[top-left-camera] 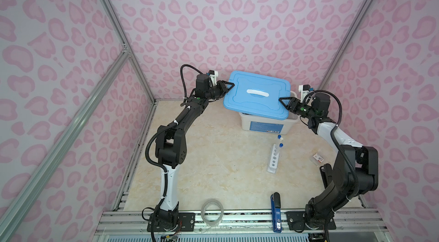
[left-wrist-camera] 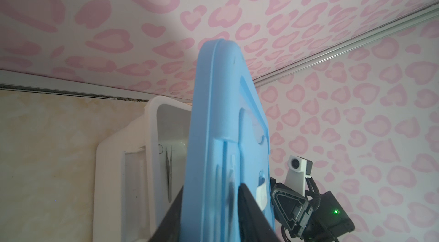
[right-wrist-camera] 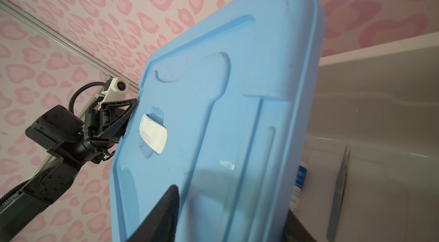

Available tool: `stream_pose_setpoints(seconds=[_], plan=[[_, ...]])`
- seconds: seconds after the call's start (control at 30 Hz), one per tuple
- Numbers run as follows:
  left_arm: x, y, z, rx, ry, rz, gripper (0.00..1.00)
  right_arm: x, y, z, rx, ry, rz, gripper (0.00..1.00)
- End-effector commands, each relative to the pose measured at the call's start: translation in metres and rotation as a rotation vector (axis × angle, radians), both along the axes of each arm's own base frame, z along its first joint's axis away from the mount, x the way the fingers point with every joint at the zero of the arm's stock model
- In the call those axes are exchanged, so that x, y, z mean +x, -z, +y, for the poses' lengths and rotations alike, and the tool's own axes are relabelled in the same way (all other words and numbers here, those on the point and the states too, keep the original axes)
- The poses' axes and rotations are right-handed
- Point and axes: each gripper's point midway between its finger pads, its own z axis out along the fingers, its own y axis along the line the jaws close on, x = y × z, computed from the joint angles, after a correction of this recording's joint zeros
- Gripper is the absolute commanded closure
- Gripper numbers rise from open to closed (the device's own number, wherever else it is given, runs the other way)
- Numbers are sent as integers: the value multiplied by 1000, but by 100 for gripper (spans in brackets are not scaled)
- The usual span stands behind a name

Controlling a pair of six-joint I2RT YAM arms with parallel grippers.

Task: Organize the chemistry lab equipment
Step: 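Lower the blue lid onto the white bin's rim with both grippers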

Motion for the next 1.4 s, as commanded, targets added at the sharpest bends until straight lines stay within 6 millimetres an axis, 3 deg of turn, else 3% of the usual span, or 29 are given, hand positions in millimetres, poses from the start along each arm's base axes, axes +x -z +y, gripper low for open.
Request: stream_pose_setpoints(seconds=[0.0, 0.63, 0.67, 1.07, 1.37], plan=[[2, 2, -6, 27, 9, -34, 65, 2, -1, -1, -27, -3, -9, 45], [12, 15, -28, 110, 20, -32, 65, 8, -6, -18, -38, 52, 6, 48], [12, 17, -29, 114, 18, -31, 61, 9, -6, -18, -35, 53, 4, 49], [13, 32, -39, 145, 28, -25, 54, 9, -1, -24, 14, 61, 3, 56], [15, 31, -42, 146, 29, -33, 51, 11, -8, -27, 86, 52, -24, 65]])
